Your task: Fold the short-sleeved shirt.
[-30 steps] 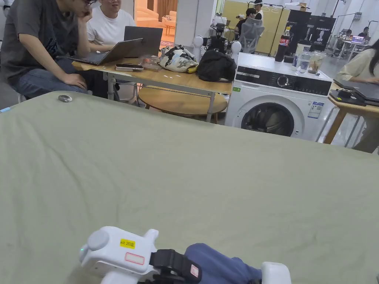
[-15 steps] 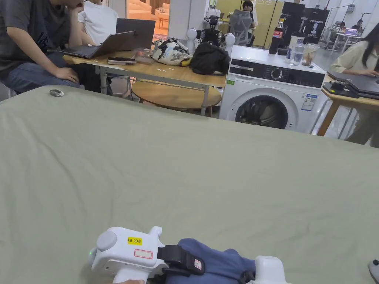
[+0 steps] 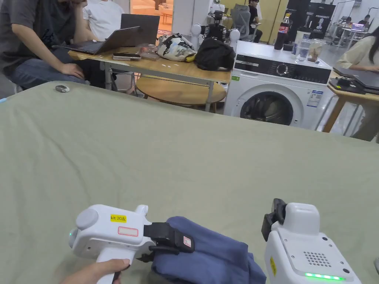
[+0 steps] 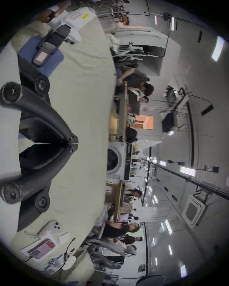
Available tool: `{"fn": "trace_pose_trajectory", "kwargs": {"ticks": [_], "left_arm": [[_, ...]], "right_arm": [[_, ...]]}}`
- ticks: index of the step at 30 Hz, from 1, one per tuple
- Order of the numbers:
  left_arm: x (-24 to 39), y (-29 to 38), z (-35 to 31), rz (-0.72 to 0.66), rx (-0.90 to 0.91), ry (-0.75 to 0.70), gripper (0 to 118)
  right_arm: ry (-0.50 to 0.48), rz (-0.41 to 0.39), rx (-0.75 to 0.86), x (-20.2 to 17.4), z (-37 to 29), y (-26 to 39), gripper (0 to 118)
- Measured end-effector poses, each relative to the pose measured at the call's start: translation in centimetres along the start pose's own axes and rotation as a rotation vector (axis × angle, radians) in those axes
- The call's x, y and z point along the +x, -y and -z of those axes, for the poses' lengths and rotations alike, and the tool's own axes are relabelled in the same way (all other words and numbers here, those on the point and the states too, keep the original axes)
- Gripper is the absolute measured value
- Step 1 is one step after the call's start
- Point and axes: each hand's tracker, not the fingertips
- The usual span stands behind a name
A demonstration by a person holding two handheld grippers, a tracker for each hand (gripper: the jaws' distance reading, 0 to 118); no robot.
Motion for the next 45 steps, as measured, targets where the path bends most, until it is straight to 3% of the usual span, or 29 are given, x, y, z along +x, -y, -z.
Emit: {"fn": "trace_pose_trajectory", "kwargs": {"ticks": [8,20,26,33,40,45], "left_arm": [[0.7,-2.4,-11.9,0.008,0.07,-0.138,28],[0.2,-6.3,-35.0,0.012,0.195,-0.557,28],[-2.2,-8.8,-42.2,-0.068,0.219,-0.782,28],[-4.7,-10.9,-43.0,-0.004,0.121,-1.106,28],[-6.5,-10.4,-41.5,0.007,0.102,-1.154,30],[-4.4,-9.7,-43.3,0.055,0.194,-1.226,61]], "right_arm": [[-0.065,0.022,0.018,-4.3,1.7,-1.6,0],[-0.258,0.015,-0.019,-15.3,4.4,-2.3,0],[-0.291,-0.008,-0.052,-17.6,5.1,-1.5,0],[-0.276,-0.045,-0.084,-17.9,5.9,-0.8,0],[-0.27,-0.059,-0.098,-17.7,5.9,-0.6,0],[-0.283,-0.068,-0.098,-17.7,5.8,-0.8,0]]}}
